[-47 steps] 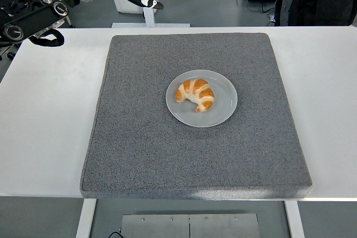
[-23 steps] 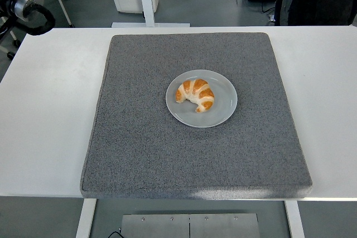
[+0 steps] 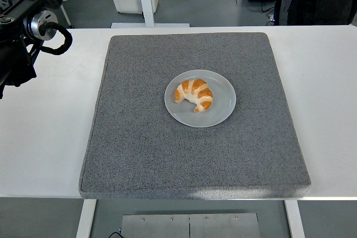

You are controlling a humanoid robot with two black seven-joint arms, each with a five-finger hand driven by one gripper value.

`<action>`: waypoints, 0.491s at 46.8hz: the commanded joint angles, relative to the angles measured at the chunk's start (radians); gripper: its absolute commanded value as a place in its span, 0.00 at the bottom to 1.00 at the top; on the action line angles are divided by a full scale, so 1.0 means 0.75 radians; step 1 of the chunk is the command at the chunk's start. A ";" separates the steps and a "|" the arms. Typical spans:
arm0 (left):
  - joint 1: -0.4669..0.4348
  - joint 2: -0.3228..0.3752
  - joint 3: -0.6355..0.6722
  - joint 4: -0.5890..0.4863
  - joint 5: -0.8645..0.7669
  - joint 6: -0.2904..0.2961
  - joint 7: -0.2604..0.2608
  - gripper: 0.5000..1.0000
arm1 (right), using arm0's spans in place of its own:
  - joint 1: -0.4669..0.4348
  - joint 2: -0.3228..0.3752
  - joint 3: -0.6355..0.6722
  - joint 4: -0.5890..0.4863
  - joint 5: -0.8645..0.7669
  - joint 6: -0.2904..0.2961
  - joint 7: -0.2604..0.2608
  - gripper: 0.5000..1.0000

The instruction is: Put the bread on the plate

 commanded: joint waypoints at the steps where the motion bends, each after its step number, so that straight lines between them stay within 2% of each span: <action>1: 0.020 -0.060 -0.043 0.046 -0.027 0.002 0.028 0.98 | 0.001 0.000 0.005 -0.007 0.000 0.000 0.000 1.00; 6: 0.060 -0.122 -0.089 0.062 -0.082 0.004 0.082 0.99 | 0.001 0.000 0.005 -0.007 0.000 0.000 0.000 1.00; 18: 0.159 -0.193 -0.291 0.066 -0.228 0.037 0.120 0.99 | -0.007 0.000 0.003 -0.009 0.000 -0.004 0.000 1.00; 23: 0.179 -0.206 -0.383 0.064 -0.254 0.065 0.192 0.99 | -0.007 0.000 0.009 -0.009 0.000 -0.008 0.000 1.00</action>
